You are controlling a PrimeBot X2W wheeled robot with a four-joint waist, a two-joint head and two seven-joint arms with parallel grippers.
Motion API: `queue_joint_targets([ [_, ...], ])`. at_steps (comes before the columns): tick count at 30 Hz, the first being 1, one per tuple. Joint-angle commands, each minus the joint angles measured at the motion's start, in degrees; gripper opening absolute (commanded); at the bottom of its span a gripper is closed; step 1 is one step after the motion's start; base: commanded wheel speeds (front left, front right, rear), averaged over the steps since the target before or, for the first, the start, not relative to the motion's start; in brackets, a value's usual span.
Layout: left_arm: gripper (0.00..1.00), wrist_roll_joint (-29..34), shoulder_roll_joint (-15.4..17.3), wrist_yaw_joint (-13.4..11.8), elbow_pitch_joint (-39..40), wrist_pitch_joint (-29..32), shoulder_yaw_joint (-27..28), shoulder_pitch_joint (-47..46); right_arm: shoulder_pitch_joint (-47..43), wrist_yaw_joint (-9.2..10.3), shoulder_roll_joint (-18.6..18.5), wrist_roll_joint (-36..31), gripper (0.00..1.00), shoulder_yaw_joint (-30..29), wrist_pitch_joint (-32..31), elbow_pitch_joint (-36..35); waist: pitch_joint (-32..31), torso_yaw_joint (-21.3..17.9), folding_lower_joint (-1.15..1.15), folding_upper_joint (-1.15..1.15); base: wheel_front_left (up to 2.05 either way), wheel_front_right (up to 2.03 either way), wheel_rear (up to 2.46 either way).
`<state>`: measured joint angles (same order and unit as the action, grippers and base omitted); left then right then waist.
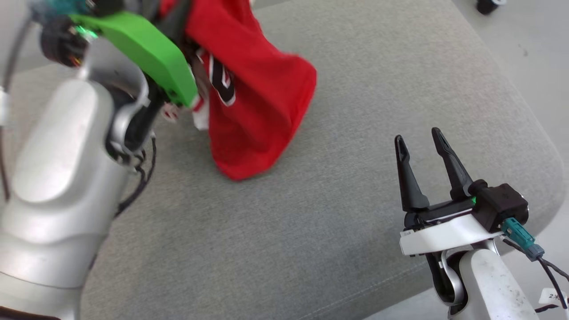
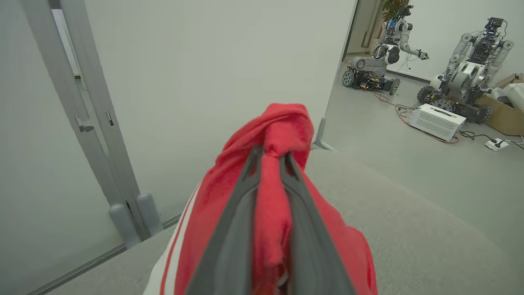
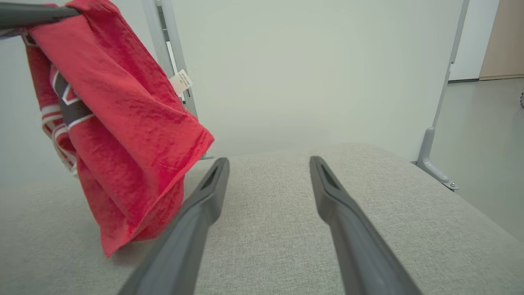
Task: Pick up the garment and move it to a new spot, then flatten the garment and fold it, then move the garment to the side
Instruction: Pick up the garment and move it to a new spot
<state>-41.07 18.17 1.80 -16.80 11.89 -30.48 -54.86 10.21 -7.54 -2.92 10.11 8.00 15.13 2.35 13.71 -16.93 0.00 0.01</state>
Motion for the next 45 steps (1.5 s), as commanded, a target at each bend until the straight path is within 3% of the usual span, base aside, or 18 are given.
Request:
queue_joint_targets([
  [1,0.0,0.94,-0.16,0.32,-1.19,-1.08,-0.56,1.59,0.84,0.09,0.06,0.37,1.0,0.25,0.03,-0.36,2.66,-3.09,0.0,-0.01,0.0,0.0,0.0],
  [16,0.0,5.99,-12.21,3.65,-22.03,-16.3,-11.84,10.28,1.93,0.1,0.04,0.02,1.0,0.18,0.03,-0.88,7.33,-2.71,0.0,-0.01,0.0,0.0,0.0],
  [17,0.25,6.04,-12.71,3.66,-22.93,-17.1,-12.2,10.18,1.9,0.09,0.04,-0.09,1.0,0.29,0.03,-0.84,7.12,-2.39,0.0,-0.01,0.0,0.0,0.0],
  [18,0.73,6.77,-13.13,3.51,-23.97,-18.39,-12.79,9.74,1.88,0.1,0.03,-0.22,1.0,0.36,0.03,-0.76,6.79,-1.96,0.0,-0.01,0.0,0.0,0.0],
  [19,1.0,7.11,-13.38,3.08,-24.56,-19.5,-12.94,9.36,1.83,0.1,0.03,-0.3,1.0,0.51,0.03,-0.66,6.45,-1.62,0.0,-0.01,0.0,0.0,0.0],
  [26,1.0,6.42,-14.65,1.59,-23.61,-25.85,-11.91,10.91,-0.35,0.1,0.0,-1.63,1.0,0.7,0.03,0.41,0.84,2.92,0.0,-0.01,0.0,0.0,0.0],
  [31,1.0,6.05,-13.19,-1.14,-19.33,-27.12,-7.88,15.95,-2.34,0.1,-0.02,-2.54,1.0,1.06,0.03,1.62,-4.55,6.32,0.0,-0.01,0.0,0.0,0.0],
  [35,1.0,5.72,-11.48,-3.5,-13.04,-27.07,-1.17,23.94,-4.33,0.09,-0.03,-3.2,1.0,1.34,0.03,2.4,-8.69,8.54,0.0,-0.01,0.0,0.0,0.0],
  [38,1.0,6.01,-10.78,-3.22,-7.57,-27.04,4.94,31.37,-5.82,0.1,-0.03,-3.64,1.0,1.58,0.03,2.99,-11.09,9.82,0.0,-0.01,0.0,0.0,0.0],
  [45,1.0,15.08,-11.47,-3.05,3.46,-27.04,18.43,46.57,-7.93,0.1,-0.02,-3.35,1.0,0.6,0.03,3.14,-13.53,11.93,0.0,-0.01,0.0,0.0,0.0],
])
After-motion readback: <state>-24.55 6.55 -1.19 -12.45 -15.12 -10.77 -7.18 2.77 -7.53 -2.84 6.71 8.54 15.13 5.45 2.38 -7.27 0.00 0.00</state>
